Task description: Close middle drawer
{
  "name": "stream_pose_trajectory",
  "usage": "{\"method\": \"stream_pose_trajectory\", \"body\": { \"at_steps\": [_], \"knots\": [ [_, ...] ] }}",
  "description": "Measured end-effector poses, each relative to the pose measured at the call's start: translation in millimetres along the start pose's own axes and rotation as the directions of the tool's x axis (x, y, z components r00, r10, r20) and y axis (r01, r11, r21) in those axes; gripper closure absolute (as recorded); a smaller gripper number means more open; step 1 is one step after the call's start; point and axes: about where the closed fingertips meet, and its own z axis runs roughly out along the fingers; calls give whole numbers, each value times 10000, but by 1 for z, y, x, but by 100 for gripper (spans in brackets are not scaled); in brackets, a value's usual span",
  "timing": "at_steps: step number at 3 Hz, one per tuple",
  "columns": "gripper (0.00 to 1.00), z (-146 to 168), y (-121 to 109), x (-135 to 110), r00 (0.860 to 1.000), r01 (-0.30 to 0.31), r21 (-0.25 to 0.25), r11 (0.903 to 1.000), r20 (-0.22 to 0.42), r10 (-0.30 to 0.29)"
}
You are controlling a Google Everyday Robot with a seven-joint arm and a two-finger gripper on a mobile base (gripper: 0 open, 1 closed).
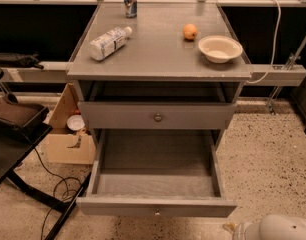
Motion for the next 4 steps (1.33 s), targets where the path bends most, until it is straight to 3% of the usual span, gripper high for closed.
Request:
{"method": "stream_pose_trajectory", "body": {
  "at_steps": [1,2,3,4],
  "knots": [
    [49,53,-4,10,9972,434,-4,9991,616,-433],
    [80,129,-17,2,9806,1228,-532,9910,1600,-1129],
    [100,178,-25,-10,9621,1486,-993,9839,2444,-1207],
    [100,205,-38,-27,9334,1687,-1043,9801,3364,-1249]
  ]
}}
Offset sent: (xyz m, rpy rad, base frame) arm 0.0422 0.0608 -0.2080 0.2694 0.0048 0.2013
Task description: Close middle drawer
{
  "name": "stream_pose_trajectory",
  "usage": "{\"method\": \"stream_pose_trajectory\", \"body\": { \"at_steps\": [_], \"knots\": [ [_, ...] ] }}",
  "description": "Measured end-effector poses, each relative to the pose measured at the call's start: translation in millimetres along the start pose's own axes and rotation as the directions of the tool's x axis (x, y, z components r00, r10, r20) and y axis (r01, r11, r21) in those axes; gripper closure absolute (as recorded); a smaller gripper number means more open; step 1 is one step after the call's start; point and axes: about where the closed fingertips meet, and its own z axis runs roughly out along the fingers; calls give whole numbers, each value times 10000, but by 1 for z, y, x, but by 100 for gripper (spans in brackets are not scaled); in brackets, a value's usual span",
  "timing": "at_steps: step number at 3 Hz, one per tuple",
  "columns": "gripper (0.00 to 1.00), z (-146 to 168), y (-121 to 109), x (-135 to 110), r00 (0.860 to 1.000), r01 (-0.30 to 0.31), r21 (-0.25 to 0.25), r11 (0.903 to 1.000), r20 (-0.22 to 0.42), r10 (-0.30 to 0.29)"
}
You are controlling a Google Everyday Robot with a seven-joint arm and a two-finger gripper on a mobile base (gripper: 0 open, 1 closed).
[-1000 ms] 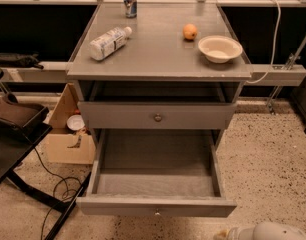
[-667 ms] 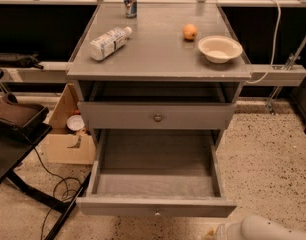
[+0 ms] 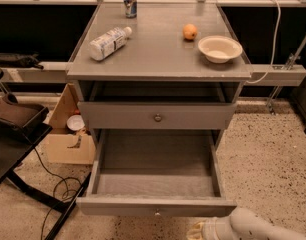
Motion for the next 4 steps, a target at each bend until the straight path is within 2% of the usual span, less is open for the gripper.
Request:
{"method": "stream_pose_trajectory", "body": {
  "at_steps": [1,2,4],
  "knots": [
    [100,1,-32,-22,9944,539,495,9973,882,-581],
    [100,0,-31,-22,9942,551,515,9972,895,-595],
    [100,-18,-47,-34,9897,670,1054,9922,1188,-795]
  ]
}}
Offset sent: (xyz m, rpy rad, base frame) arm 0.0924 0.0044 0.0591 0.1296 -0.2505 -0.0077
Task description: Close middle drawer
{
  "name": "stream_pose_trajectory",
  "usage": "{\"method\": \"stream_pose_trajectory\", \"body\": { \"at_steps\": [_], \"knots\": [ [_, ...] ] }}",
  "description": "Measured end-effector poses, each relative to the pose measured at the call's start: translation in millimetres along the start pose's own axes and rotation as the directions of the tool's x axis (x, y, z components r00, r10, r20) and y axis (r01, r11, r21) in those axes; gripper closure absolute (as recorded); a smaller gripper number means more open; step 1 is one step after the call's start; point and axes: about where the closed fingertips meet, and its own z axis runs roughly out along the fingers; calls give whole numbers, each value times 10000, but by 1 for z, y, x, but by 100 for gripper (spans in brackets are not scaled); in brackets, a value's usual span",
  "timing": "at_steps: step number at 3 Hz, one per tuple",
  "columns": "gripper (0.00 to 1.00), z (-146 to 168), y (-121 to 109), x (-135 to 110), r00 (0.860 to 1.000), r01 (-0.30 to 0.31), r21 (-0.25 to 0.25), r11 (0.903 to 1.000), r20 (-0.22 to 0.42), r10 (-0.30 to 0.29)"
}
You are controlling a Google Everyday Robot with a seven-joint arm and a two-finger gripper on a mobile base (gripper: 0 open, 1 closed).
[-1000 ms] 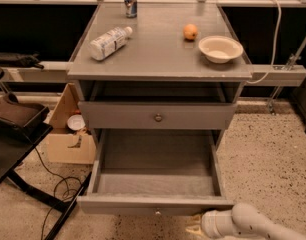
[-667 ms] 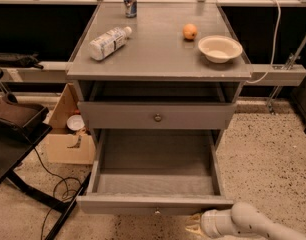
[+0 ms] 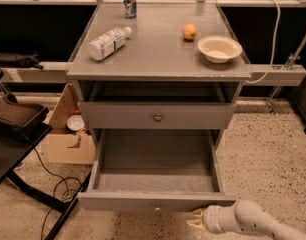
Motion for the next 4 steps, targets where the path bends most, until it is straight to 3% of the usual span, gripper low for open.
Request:
{"method": "stream_pose_trajectory", "body": {
  "at_steps": [2,3,4],
  "knots": [
    [100,-16,-9,-6,9998,36,452,9990,181,-44],
    [100,-38,-24,-16,9990,20,1179,9930,435,-72],
    [100,-38,-24,-16,9990,20,1179,9930,435,-72]
  ]
}}
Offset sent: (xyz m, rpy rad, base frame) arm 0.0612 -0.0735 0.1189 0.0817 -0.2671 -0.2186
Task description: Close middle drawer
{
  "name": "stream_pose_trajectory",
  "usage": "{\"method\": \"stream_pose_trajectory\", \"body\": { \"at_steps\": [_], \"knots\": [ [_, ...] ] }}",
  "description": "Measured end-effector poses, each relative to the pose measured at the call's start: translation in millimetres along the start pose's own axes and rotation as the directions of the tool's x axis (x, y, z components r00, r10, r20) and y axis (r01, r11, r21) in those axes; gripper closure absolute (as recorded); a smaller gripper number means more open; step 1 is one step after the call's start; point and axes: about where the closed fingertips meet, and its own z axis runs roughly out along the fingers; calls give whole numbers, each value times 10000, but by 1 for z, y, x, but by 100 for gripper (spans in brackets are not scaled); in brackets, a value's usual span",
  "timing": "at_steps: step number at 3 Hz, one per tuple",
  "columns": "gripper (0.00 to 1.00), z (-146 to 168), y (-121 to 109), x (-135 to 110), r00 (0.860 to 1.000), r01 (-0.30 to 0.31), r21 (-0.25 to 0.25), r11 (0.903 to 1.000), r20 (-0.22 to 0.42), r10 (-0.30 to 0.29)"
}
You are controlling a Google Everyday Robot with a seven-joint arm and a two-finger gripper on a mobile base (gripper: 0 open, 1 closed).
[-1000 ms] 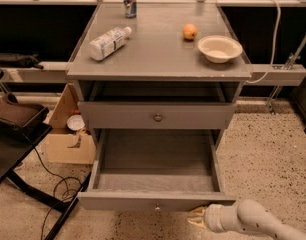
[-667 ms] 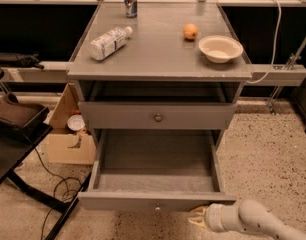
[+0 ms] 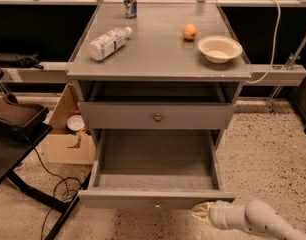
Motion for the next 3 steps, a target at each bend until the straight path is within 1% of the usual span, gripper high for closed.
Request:
{"method": "stream_pose_trajectory", "body": {
  "at_steps": [1,2,3],
  "knots": [
    [100,12,-2,0,9998,125,-20,9999,154,-125],
    [100,29,-4,-3,9985,476,-206,9987,296,-469],
    [100,37,-21,-7,9974,653,-167,9977,308,-648]
  ]
}}
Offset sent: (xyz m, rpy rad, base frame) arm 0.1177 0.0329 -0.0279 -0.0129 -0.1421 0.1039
